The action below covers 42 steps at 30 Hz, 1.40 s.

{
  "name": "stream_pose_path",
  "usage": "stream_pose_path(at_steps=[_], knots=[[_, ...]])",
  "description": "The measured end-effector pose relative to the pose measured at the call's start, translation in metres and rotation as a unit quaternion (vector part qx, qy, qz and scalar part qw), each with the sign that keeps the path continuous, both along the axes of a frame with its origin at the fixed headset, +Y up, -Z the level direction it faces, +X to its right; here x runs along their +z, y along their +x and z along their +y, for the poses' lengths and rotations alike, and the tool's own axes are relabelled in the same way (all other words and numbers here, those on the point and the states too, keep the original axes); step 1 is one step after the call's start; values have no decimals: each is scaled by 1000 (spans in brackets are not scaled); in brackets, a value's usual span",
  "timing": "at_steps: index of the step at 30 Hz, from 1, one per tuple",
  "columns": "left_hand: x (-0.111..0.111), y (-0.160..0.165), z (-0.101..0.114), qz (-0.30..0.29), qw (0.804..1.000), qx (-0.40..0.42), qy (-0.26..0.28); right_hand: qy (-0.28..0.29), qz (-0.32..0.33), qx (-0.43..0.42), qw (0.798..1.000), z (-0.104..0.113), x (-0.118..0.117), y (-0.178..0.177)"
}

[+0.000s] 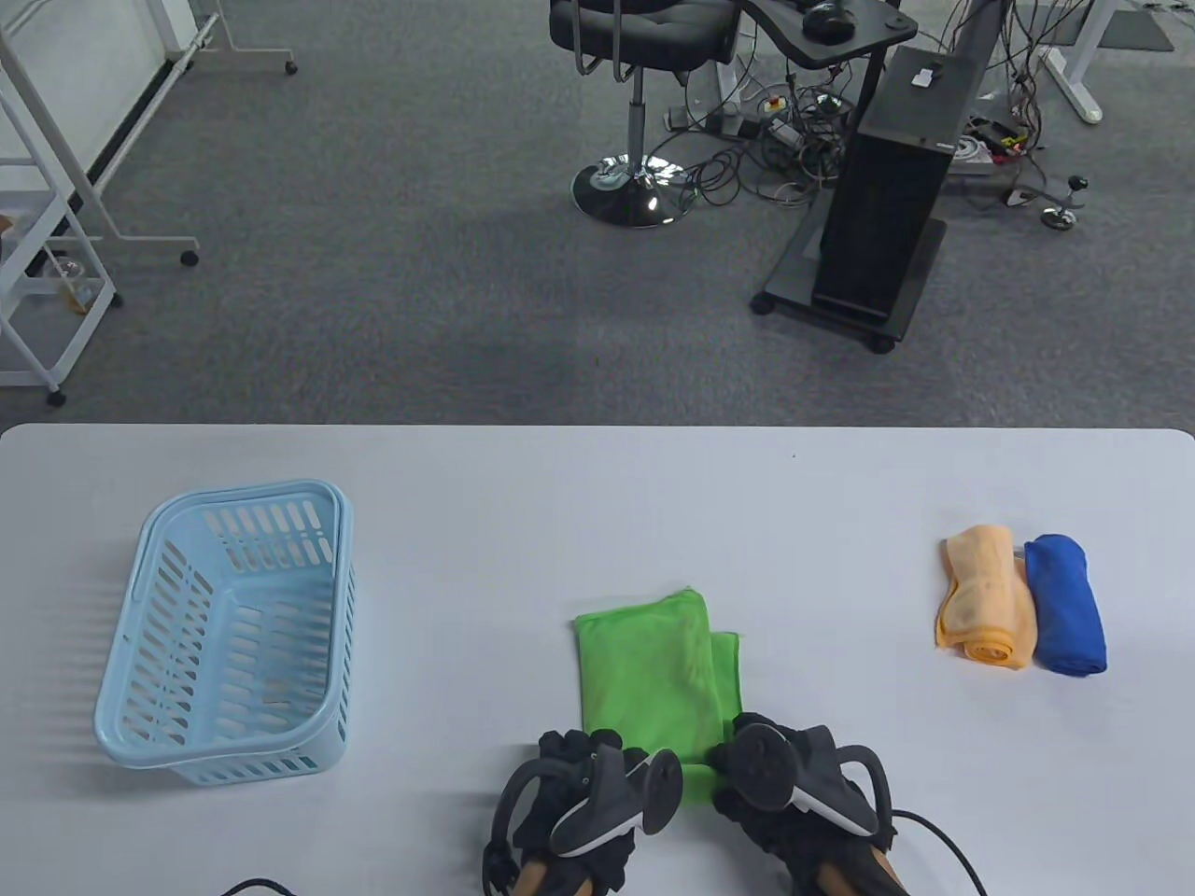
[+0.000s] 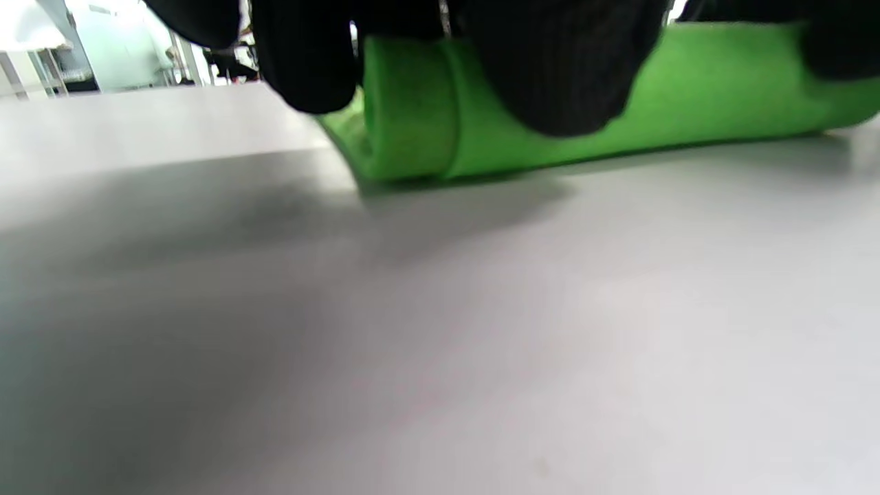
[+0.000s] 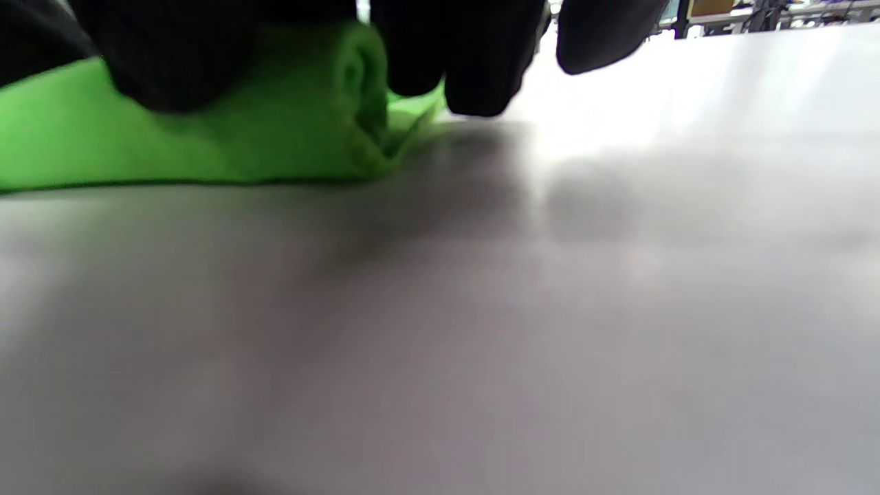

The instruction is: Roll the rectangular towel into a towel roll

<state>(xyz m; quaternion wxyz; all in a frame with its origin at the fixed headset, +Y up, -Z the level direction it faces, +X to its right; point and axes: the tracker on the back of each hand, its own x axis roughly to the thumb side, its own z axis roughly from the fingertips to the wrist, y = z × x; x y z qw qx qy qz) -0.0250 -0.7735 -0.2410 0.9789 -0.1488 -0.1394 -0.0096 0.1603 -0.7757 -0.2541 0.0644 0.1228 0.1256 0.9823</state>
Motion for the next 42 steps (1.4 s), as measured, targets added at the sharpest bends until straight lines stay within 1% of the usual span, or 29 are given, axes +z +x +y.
stream_pose_path(at_steps=[4,7,10,13,14,16,17,18,19,21,22,23,24,26,27,28,29,30,32,34,36,42], knots=[[-1,-8,1,13,999,38,-6,-11,6,-5,1000,0,0,-1],[-2,-12,2,17,998,53,0,-20,9,-16,1000,0,0,1],[-3,-15,1,28,997,74,0,-23,0,-31,999,0,-2,3],[-5,-13,-1,36,997,62,5,-4,-5,-23,1000,0,-2,4],[-5,-12,-2,35,998,51,5,3,-5,-32,999,2,-2,4],[-5,-10,-1,31,998,40,24,8,-12,-64,998,4,-2,3],[-4,-8,1,27,998,37,43,6,-12,-74,997,4,-2,2],[-3,-5,2,19,998,30,56,-9,-10,-82,997,3,-2,0],[-3,-3,2,12,998,19,58,-13,-8,-72,997,2,-2,0],[0,1,3,-3,998,-17,59,5,-9,-49,999,3,-1,0],[1,3,4,-21,998,-35,49,17,-13,-44,999,3,0,0],[2,4,6,-33,998,-46,40,18,-12,-41,999,3,0,0],[3,3,8,-33,998,-47,41,17,-13,-38,999,4,-1,1],[4,2,9,-35,999,-29,22,-1,-9,-51,999,3,-2,3],[4,2,5,-33,999,-28,3,-22,-9,-44,999,2,-2,3],[3,3,2,-32,999,-35,-8,-27,-8,-35,999,1,-2,3],[2,4,-2,-27,997,-66,-16,-37,-4,-13,999,-2,-1,3],[2,4,-3,-30,996,-85,-11,-36,-3,2,999,-3,-2,3],[1,5,0,-37,997,-60,31,-25,-13,-7,1000,-3,-2,2],[1,2,0,-27,998,-46,29,-29,-22,-13,999,-2,-1,2],[0,-2,3,-15,999,-23,43,-13,-22,-19,999,-2,-1,2],[-2,-14,7,17,998,53,28,-15,-15,-31,999,0,-1,6]])
